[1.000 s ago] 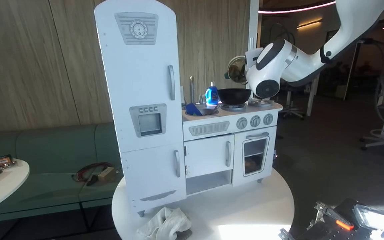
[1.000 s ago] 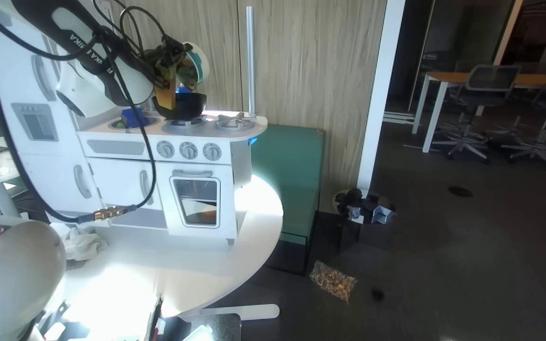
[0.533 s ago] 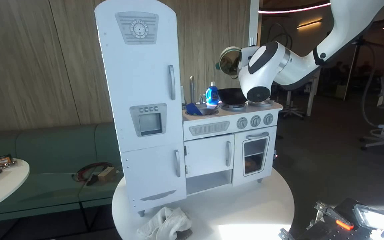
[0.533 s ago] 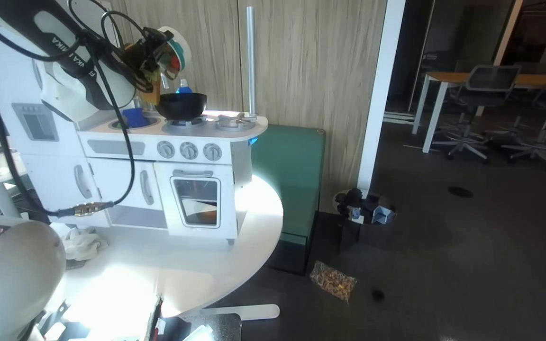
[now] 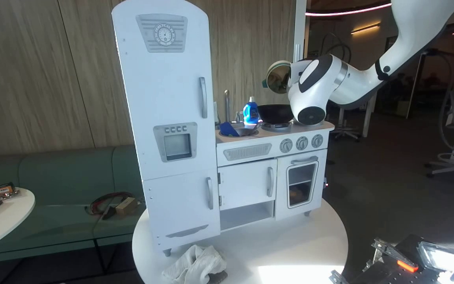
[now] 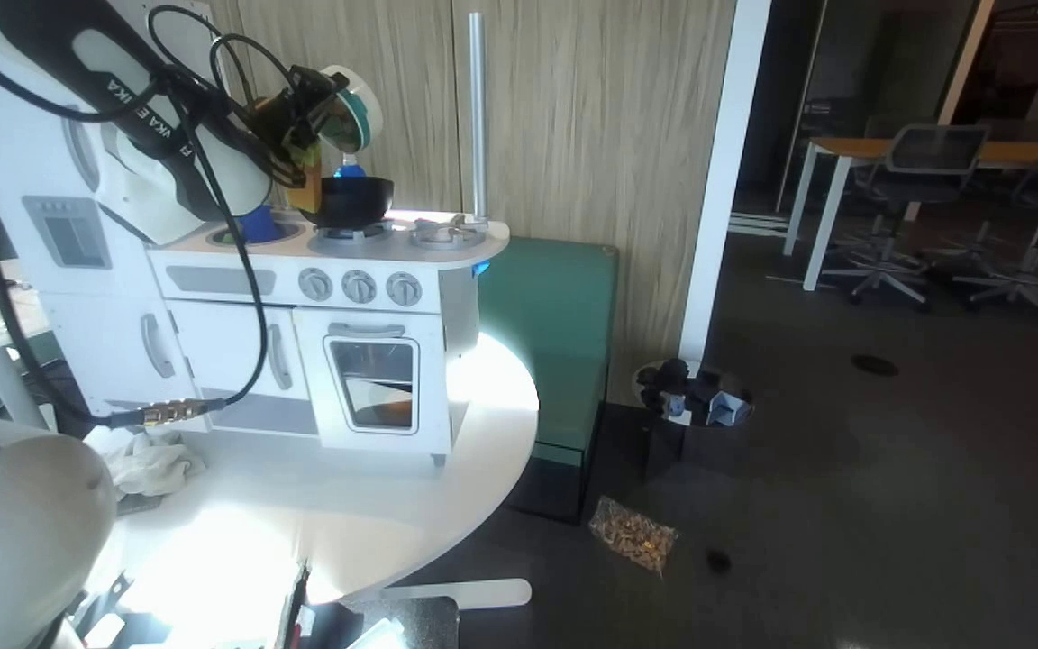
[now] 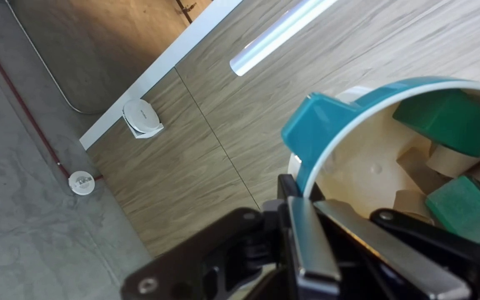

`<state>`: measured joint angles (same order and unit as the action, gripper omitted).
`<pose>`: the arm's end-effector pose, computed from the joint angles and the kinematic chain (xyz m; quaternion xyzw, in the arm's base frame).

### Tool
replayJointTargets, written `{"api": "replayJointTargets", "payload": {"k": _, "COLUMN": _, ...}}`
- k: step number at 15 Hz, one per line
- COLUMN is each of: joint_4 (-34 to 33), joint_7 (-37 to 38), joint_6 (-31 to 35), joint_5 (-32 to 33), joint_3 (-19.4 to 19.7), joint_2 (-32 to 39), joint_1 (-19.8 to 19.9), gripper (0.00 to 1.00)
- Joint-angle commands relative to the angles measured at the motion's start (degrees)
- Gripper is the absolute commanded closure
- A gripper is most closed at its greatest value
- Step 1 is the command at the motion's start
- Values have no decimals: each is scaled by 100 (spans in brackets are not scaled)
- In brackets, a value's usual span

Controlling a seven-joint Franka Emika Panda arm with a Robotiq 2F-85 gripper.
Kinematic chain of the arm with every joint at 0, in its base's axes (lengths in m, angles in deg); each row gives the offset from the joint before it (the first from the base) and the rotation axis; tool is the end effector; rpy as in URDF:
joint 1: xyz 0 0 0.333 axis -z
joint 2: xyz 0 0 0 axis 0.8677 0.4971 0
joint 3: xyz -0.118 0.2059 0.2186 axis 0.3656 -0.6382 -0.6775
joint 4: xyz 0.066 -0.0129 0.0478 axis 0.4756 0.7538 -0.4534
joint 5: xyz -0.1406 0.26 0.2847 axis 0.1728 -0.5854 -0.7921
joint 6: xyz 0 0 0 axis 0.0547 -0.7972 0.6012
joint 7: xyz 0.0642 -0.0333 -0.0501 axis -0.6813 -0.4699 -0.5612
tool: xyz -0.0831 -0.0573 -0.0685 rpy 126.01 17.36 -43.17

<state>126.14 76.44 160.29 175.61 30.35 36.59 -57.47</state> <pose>0.5284 -0.0059 0.4611 0.5279 0.0871 0.6225 0.5712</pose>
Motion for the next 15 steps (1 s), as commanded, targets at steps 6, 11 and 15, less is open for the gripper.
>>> {"api": "replayJointTargets", "payload": {"k": 6, "joint_4": 81, "joint_7": -3, "joint_6": 164, "joint_5": 79, "joint_3": -496, "joint_2": -213, "joint_1": 535, "gripper": 98}}
{"api": "replayJointTargets", "payload": {"k": 11, "joint_4": 39, "joint_7": 31, "joint_6": 368, "joint_5": 21, "joint_3": 218, "joint_2": -139, "joint_1": 167, "gripper": 98}}
{"api": "replayJointTargets", "payload": {"k": 15, "joint_4": -25, "joint_7": 163, "joint_6": 1255, "joint_5": -794, "joint_3": 733, "joint_2": -129, "joint_1": -38, "gripper": 98}}
